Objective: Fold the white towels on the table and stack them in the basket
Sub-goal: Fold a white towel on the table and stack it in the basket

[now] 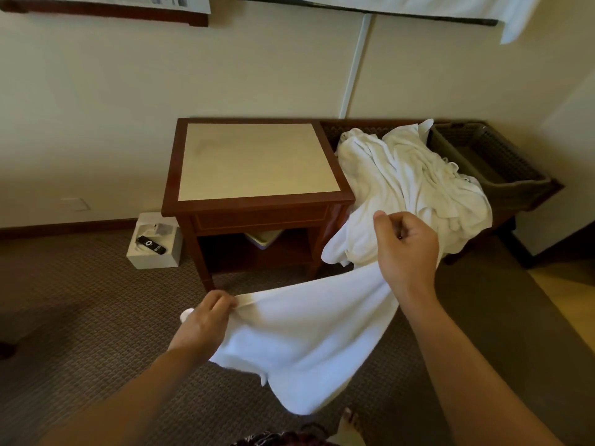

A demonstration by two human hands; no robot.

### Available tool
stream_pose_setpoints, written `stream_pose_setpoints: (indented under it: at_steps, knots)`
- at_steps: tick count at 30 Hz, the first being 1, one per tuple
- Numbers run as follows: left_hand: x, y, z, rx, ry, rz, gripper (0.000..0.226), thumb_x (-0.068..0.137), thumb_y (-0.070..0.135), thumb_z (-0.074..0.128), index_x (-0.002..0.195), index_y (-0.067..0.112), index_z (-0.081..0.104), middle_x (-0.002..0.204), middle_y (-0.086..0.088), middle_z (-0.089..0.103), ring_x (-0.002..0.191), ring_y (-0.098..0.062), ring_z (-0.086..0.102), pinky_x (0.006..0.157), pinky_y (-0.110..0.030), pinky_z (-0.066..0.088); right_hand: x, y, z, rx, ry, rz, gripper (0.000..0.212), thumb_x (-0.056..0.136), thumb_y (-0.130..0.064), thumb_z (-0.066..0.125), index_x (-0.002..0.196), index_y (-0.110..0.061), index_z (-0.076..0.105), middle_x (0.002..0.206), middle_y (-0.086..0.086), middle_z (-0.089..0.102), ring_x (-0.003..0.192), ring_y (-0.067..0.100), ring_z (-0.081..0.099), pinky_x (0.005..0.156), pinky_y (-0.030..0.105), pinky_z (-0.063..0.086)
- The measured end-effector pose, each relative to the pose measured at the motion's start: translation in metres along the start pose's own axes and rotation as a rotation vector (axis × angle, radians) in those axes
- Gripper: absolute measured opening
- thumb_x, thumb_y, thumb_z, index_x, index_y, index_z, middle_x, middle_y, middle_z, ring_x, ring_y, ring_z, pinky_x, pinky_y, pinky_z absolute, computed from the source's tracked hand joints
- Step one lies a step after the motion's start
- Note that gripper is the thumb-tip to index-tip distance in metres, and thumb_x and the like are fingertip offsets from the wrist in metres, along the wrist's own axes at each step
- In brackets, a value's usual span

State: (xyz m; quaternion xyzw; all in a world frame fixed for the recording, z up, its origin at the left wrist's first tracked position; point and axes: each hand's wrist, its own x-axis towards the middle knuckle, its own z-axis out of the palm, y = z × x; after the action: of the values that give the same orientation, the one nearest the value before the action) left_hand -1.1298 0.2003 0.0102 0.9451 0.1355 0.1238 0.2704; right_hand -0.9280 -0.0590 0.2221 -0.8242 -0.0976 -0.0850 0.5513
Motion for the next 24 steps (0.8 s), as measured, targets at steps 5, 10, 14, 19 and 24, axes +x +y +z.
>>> stream_pose_setpoints:
  at_steps: [5, 10, 14, 19, 24]
  knots:
    - [-0.006, -0.003, 0.016, -0.088, -0.041, -0.128, 0.034, 0.104, 0.033, 0.038, 0.119, 0.014, 0.063, 0.110, 0.002, 0.061, 0.096, -0.017, 0.060, 0.086, -0.032, 0.048, -0.010, -0.023, 0.014, 0.023, -0.061, -0.049, 0.033, 0.096, -0.034, 0.066, 0.072, -0.013, 0.060, 0.063, 0.007, 0.051, 0.057, 0.005, 0.046, 0.057, 0.018, 0.041]
    - [-0.007, -0.006, 0.020, -0.249, 0.058, -0.326, 0.011, 0.106, 0.018, 0.046, 0.106, 0.025, 0.055, 0.103, 0.006, 0.056, 0.093, -0.014, 0.053, 0.083, -0.036, 0.041, -0.003, -0.020, 0.011, -0.039, -0.287, 0.026, 0.009, 0.098, -0.023, 0.056, 0.106, -0.026, 0.056, 0.084, -0.006, 0.051, 0.066, 0.004, 0.049, 0.065, 0.023, 0.042]
    - [0.000, -0.008, 0.015, -0.330, 0.190, -0.426, 0.009, 0.105, 0.011, 0.045, 0.100, 0.017, 0.050, 0.093, 0.000, 0.053, 0.086, -0.018, 0.053, 0.070, -0.035, 0.037, 0.010, 0.007, -0.006, -0.028, -0.466, 0.097, 0.036, 0.093, 0.000, 0.049, 0.122, -0.022, 0.048, 0.091, 0.000, 0.043, 0.059, -0.001, 0.042, 0.054, 0.016, 0.039]
    - [0.034, -0.014, -0.006, -0.206, 0.364, -0.282, 0.009, 0.102, 0.003, 0.044, 0.103, 0.011, 0.049, 0.090, -0.005, 0.053, 0.076, -0.024, 0.053, 0.066, -0.040, 0.042, 0.021, 0.057, -0.009, -0.036, -0.374, 0.220, 0.043, 0.095, 0.006, 0.056, 0.123, -0.026, 0.064, 0.101, -0.007, 0.058, 0.084, 0.006, 0.056, 0.076, 0.020, 0.051]
    - [0.077, -0.025, -0.033, 0.107, 0.276, -0.160, 0.027, 0.097, 0.012, 0.050, 0.124, 0.009, 0.055, 0.108, -0.016, 0.065, 0.061, -0.035, 0.061, 0.054, -0.036, 0.047, 0.045, 0.101, 0.010, 0.140, -0.207, 0.421, 0.031, 0.090, 0.006, 0.069, 0.100, -0.023, 0.077, 0.110, -0.003, 0.069, 0.111, 0.019, 0.062, 0.106, 0.040, 0.050]
